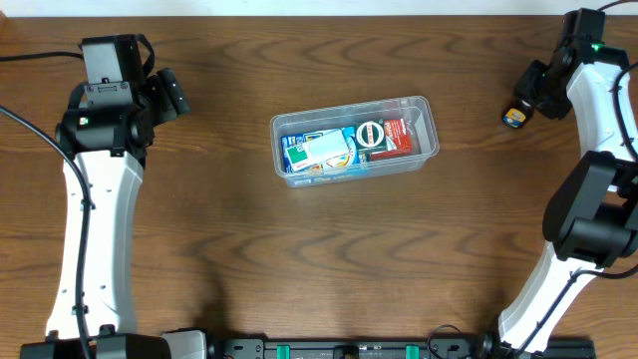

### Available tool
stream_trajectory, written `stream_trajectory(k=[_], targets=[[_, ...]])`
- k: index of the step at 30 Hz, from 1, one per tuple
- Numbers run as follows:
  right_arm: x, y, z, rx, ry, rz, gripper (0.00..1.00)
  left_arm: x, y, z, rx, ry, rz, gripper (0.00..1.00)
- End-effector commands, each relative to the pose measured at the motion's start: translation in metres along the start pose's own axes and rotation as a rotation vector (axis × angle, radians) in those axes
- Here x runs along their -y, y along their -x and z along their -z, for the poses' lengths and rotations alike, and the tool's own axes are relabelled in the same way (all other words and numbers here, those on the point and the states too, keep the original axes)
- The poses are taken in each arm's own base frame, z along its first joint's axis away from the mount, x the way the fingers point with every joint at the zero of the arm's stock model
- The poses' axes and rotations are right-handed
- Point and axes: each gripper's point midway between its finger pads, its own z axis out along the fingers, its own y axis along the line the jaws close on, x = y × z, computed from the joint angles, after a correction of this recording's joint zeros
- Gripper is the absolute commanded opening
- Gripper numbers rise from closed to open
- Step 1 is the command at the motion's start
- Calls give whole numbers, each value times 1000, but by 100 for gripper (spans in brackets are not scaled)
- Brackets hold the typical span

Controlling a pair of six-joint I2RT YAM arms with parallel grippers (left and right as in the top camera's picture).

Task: Pack container
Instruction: 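Lower the right gripper and grasp the bottle by its cap, then carry the bottle over the container and lower it inside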

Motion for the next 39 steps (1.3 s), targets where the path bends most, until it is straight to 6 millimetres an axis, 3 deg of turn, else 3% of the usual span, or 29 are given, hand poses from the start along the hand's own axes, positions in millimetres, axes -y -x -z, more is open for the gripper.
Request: stream_trajectory(k=[1, 4, 12, 18, 23, 27, 32, 35, 39], targets=[[-3, -4, -1, -8, -1, 8, 36, -3, 1, 0, 4, 16, 15, 98], [-2, -5, -1, -10, -6, 8, 31, -3, 1, 0, 4, 16, 15, 98], [-1, -5, 8, -13, -10, 67, 31, -3, 1, 0, 4, 16, 15, 98], [-5, 0, 47, 26, 9, 100, 30, -3, 1, 0, 4, 17, 15, 98], [-22, -5, 99, 76, 44, 159, 30, -3, 1, 0, 4, 17, 15, 98], [-44, -21, 143, 118, 90, 216, 31, -3, 1, 0, 4, 17, 15, 98], [-82, -56, 190, 151, 163, 326, 31, -3, 1, 0, 4, 16, 15, 98], [-102, -84, 203, 134, 193, 400, 31, -3, 1, 0, 4, 16, 15, 98], [-121, -120, 203, 70, 198, 491, 32, -3, 1, 0, 4, 17, 15, 98]])
